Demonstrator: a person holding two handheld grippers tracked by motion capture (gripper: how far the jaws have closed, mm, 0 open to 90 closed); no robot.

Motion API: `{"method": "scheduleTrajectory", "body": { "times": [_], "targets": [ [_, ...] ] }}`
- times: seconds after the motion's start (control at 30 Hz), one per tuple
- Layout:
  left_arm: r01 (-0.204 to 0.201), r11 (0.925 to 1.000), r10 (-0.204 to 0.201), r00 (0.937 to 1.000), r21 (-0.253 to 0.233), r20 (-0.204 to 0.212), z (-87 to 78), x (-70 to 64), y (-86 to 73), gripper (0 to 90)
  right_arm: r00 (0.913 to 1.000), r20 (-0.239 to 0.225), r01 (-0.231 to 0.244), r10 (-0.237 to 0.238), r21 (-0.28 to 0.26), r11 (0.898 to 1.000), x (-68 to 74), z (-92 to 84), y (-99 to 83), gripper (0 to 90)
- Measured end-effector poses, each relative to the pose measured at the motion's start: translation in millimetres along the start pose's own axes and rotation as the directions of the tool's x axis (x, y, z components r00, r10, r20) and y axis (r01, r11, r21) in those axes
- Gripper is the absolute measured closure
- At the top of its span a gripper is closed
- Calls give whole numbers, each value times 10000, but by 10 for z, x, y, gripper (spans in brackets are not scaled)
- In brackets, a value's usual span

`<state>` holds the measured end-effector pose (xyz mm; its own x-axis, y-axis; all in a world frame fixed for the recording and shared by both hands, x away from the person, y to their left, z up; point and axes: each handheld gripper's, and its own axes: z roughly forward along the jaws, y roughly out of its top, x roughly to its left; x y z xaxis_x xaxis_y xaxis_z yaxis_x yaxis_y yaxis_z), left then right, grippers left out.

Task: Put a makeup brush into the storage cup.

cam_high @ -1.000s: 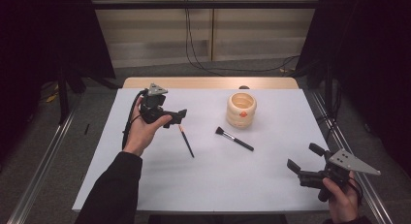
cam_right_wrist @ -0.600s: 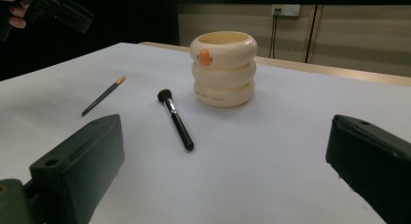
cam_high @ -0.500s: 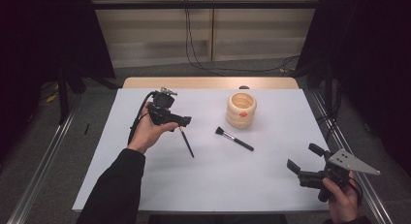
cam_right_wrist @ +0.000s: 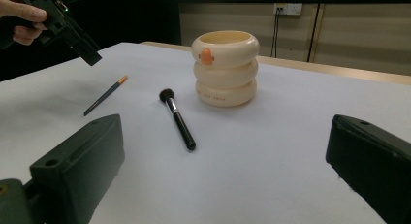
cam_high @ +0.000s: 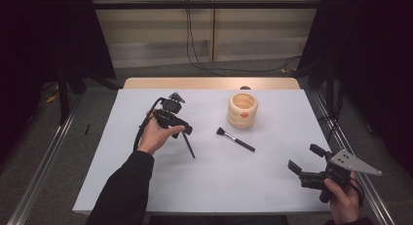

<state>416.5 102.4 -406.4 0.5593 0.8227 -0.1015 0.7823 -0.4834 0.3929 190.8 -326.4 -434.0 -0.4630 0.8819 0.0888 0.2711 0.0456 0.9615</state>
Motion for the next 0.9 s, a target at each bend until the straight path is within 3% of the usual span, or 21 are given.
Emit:
{"method": "scheduleTrajectory", "body": {
  "times": [0.13, 0.37, 0.57, 0.6, 0.7, 0.77, 0.83, 0.9],
  "targets": [
    [73, 9986, -66, 9999, 524, -133, 49, 11, 3, 101, 10000, 2, 19, -19, -17, 10000, -10, -1, -2, 0],
    [361, 9957, -353, 9993, 850, -98, 135, -54, 28, 155, 10000, -13, 12, -12, -9, 10000, -4, -1, -3, 0],
    [839, 9915, -779, 9950, 999, -618, 196, -66, 42, 210, 10000, 3, -45, 45, 43, 10000, -6, -3, -5, 0],
    [1065, 9899, -1016, 9933, 940, -548, 204, -60, 45, 235, 10000, 5, -23, 23, 41, 10000, -7, -2, -5, 0],
    [1211, 9890, -1186, 9924, 851, -338, 236, -50, 54, 275, 10000, -11, -32, 32, 56, 10000, -2, 1, -8, 0],
    [1198, 9886, -1175, 9926, 915, -304, 260, -76, 58, 327, 10000, -29, -15, 15, 48, 10000, 1, 2, -7, 0],
    [1072, 9898, -1022, 9932, 940, -565, 285, -93, 60, 365, 10000, -31, 3, -3, 69, 10000, -1, 0, -9, 0],
    [1287, 9879, -1258, 9913, 865, -382, 318, -101, 45, 441, 10000, -33, -42, 43, 92, 9999, -2, 1, -9, 0]
  ]
}}
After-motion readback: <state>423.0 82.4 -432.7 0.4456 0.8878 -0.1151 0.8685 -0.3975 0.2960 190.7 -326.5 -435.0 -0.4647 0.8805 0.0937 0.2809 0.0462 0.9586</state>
